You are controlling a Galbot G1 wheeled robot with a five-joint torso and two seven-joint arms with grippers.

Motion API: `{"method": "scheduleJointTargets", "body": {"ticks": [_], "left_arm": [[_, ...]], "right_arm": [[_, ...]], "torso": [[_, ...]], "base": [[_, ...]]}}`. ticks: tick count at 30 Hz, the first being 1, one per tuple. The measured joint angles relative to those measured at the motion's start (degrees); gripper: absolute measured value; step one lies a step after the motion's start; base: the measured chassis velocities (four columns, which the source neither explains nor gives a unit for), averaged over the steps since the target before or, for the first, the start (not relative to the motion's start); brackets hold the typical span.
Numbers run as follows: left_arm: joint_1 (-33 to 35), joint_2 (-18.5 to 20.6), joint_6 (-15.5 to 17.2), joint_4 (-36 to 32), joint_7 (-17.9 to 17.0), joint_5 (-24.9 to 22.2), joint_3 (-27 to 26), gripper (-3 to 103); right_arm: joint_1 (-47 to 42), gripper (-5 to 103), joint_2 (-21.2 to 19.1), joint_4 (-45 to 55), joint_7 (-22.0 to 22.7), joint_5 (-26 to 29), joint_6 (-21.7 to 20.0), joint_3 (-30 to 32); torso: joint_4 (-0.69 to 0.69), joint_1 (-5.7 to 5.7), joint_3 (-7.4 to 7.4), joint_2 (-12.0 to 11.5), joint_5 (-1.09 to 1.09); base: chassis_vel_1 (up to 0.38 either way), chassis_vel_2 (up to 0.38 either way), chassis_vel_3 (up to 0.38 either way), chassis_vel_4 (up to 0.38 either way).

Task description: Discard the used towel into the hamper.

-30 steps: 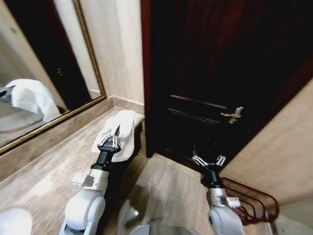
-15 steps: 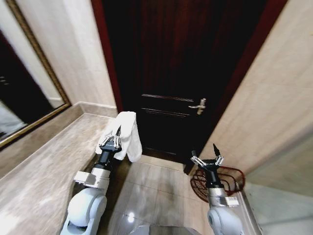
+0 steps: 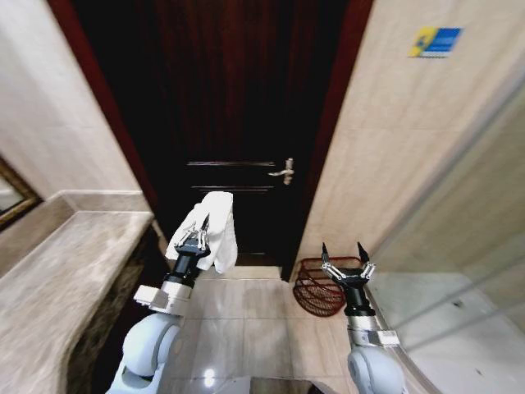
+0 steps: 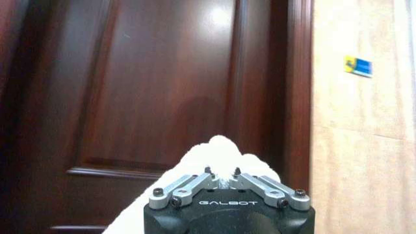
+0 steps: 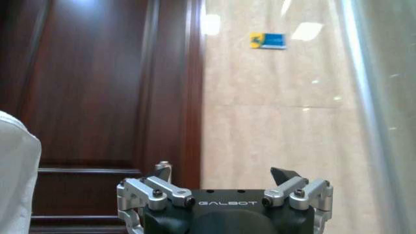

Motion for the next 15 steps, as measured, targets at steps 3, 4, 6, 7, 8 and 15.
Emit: {"method": "scheduleJointTargets", "body": {"ticks": [3, 4, 6, 7, 8, 15], "left_arm": [[0.0, -0.1, -0.1, 0.2, 0.0, -0.1, 0.1, 4], [0.0, -0.1, -0.1, 0.2, 0.0, -0.1, 0.1, 4], [-0.1, -0.1, -0.1, 0.3, 0.0, -0.1, 0.2, 4], [-0.1, -0.2, -0.1, 0.3, 0.0, -0.1, 0.2, 4], [-0.1, -0.2, -0.1, 0.4, 0.0, -0.1, 0.3, 4], [0.0, -0.4, -0.2, 0.9, 0.0, -0.1, 0.8, 4]], "right_arm": [[0.0, 100, 0.0, 0.0, 0.3, -0.5, -0.3, 0.0], [0.0, 100, 0.0, 0.0, 0.3, -0.5, -0.3, 0.0], [-0.1, 100, 0.0, 0.1, 0.4, -0.6, -0.5, 0.0], [-0.1, 100, 0.1, 0.1, 0.4, -0.6, -0.4, 0.0], [0.2, 100, 0.1, 0.0, 0.6, -0.4, 0.6, -0.1], [0.5, 100, 0.3, -0.1, 0.8, -0.5, 1.6, -0.1]], "torso": [[0.02, 0.00, 0.00, 0.0, 0.00], [0.02, 0.00, 0.00, 0.0, 0.00], [0.02, 0.00, 0.00, 0.0, -0.01], [0.01, 0.00, 0.00, 0.0, -0.01], [0.00, 0.00, 0.00, 0.0, -0.01], [0.00, 0.00, 0.00, 0.0, -0.01]], "base": [[-0.124, -0.119, -0.128, -0.122], [-0.125, -0.098, -0.120, -0.104], [-0.121, -0.128, -0.120, -0.107], [-0.121, -0.133, -0.128, -0.111], [-0.112, -0.131, -0.120, -0.146], [-0.129, -0.140, -0.127, -0.127]]}}
